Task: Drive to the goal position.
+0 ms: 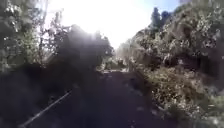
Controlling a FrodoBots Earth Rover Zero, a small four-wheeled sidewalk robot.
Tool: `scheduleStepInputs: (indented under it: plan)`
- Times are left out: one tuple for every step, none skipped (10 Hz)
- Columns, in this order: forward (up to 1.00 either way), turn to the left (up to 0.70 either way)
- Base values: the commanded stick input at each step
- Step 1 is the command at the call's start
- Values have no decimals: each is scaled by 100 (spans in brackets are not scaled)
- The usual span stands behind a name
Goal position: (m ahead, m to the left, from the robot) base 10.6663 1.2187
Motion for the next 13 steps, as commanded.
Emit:
scheduleStepInputs:
  plan:
    - [50, 0]
    - [50, 0]
    - [50, 0]
    - [50, 0]
    - [50, 0]
    - [50, 0]
    - [50, 0]
    - [50, 0]
    - [50, 0]
    - [50, 0]
    - [50, 0]
    - [50, 0]
    - [50, 27]
